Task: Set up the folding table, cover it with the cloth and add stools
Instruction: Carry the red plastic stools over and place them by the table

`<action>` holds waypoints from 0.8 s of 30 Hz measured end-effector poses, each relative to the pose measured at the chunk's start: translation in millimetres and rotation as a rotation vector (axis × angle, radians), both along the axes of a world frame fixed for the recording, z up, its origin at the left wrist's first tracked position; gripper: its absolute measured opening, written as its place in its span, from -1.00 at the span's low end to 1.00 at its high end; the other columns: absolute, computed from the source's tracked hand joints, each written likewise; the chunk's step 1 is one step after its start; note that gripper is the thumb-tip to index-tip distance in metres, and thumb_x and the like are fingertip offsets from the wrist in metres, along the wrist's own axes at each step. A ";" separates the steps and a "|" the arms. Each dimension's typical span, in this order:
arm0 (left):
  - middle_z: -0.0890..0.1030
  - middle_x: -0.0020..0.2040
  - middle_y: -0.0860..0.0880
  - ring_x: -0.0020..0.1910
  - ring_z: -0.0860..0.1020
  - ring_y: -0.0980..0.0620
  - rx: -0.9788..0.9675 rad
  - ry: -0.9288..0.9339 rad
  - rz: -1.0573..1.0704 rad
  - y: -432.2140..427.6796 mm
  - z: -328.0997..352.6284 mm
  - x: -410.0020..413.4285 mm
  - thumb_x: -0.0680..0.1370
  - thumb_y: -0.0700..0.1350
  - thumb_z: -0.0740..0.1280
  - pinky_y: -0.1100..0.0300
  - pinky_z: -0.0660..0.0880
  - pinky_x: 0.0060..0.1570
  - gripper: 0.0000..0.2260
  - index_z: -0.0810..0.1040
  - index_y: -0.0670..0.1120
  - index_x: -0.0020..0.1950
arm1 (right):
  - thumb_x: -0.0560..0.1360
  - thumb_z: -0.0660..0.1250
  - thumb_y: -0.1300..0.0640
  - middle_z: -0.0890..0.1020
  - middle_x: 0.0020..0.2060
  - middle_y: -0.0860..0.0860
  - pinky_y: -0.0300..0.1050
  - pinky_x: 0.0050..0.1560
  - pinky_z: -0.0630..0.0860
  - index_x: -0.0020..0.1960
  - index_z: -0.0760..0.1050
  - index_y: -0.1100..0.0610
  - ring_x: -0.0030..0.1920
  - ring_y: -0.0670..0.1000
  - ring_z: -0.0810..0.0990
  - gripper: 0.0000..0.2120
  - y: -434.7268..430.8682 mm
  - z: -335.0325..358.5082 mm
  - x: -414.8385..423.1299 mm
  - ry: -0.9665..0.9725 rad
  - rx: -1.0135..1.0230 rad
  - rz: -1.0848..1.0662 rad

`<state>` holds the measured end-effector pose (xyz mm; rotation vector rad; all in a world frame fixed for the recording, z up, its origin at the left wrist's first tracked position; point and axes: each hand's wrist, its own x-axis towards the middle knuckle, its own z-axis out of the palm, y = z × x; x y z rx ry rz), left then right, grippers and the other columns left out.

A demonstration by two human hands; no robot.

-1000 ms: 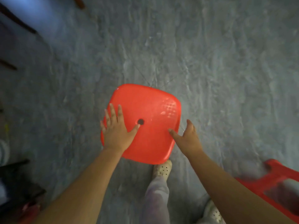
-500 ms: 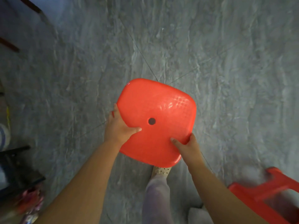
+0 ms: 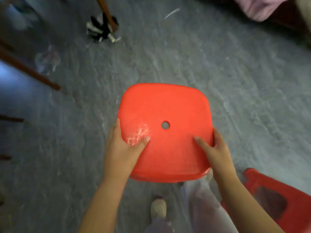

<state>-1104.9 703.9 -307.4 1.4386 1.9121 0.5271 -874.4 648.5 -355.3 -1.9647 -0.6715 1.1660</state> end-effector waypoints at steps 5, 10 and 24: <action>0.35 0.43 0.04 0.35 0.37 0.06 0.123 -0.111 -0.153 56.5 87.2 164.1 0.29 0.12 0.55 0.17 0.29 0.26 -0.12 0.19 0.06 0.50 | 0.16 0.35 -0.34 0.52 0.29 0.00 0.06 0.31 0.43 0.43 0.32 0.08 0.24 -0.03 0.52 -0.06 20.9 97.5 147.2 -0.101 0.129 -0.199; 0.31 0.47 0.08 0.38 0.36 0.05 0.221 -0.211 -0.415 113.4 160.5 326.1 0.31 0.12 0.53 0.10 0.30 0.29 -0.05 0.03 0.13 0.54 | 0.25 0.36 -0.30 0.60 0.14 -0.07 0.03 0.20 0.50 0.31 0.41 0.03 0.11 -0.09 0.58 -0.28 35.7 180.0 285.3 -0.232 0.280 -0.452; 0.34 0.45 0.04 0.36 0.38 -0.01 0.363 -0.273 -1.180 207.1 234.2 719.7 0.36 0.15 0.48 0.09 0.34 0.24 -0.13 0.08 0.09 0.54 | 0.47 0.28 -0.26 0.62 0.02 -0.09 -0.04 0.07 0.49 0.15 0.49 0.04 0.03 -0.12 0.59 -0.56 40.6 249.4 553.6 -0.474 0.348 -1.226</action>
